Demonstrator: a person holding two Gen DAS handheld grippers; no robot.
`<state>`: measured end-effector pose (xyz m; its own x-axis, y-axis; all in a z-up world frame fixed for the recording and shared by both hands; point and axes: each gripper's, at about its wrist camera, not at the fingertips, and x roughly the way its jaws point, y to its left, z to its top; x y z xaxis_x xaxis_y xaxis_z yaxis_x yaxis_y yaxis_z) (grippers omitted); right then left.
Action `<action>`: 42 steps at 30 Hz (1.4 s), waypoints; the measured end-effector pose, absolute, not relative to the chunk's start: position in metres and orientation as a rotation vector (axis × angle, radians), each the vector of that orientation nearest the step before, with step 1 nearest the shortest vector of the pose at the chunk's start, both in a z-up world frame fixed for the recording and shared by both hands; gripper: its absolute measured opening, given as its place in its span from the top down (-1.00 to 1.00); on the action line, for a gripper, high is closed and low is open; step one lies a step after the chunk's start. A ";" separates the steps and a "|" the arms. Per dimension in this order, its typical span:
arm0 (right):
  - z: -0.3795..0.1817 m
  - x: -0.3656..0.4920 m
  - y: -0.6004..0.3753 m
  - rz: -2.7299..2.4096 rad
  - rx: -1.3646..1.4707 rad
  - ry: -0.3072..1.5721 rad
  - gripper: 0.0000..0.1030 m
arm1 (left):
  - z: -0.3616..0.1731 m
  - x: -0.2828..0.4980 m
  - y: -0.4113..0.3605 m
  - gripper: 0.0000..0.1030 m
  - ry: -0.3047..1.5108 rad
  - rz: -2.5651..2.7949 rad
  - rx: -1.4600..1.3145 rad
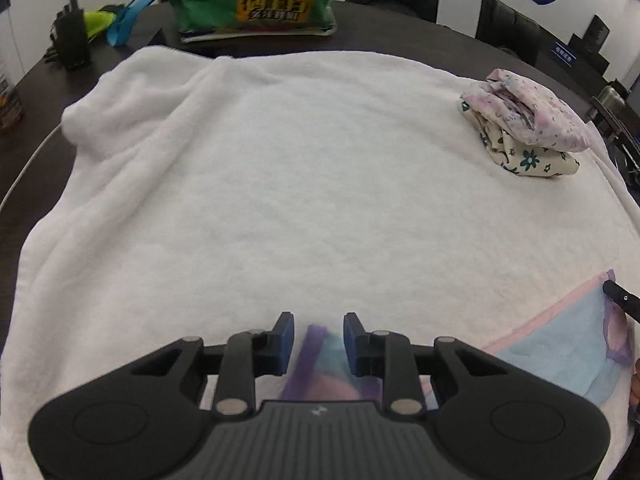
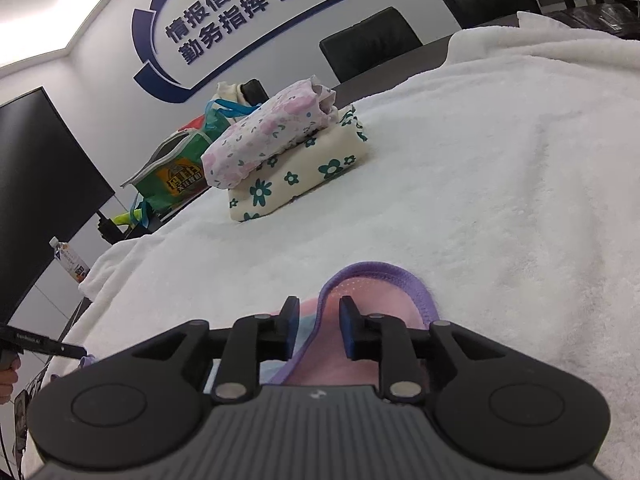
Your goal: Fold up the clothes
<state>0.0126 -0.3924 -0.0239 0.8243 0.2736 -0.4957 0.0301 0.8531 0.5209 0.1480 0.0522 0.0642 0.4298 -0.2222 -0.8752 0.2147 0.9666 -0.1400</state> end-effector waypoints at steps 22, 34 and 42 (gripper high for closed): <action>-0.022 0.007 -0.390 0.121 0.515 0.573 0.47 | 0.045 -0.053 0.162 0.72 0.443 0.156 -0.454; -0.023 0.007 -0.391 0.120 0.524 0.578 0.46 | 0.045 0.016 0.113 0.33 0.825 -0.047 -0.485; -0.020 0.008 -0.381 0.093 0.450 0.579 0.82 | 0.024 0.007 0.122 0.91 0.786 -0.020 -0.520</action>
<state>0.0083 -0.3806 -0.0197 0.8357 0.2096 -0.5076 0.0394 0.8990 0.4361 0.0065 0.1220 0.0240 0.7132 -0.2072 -0.6697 -0.1725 0.8741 -0.4541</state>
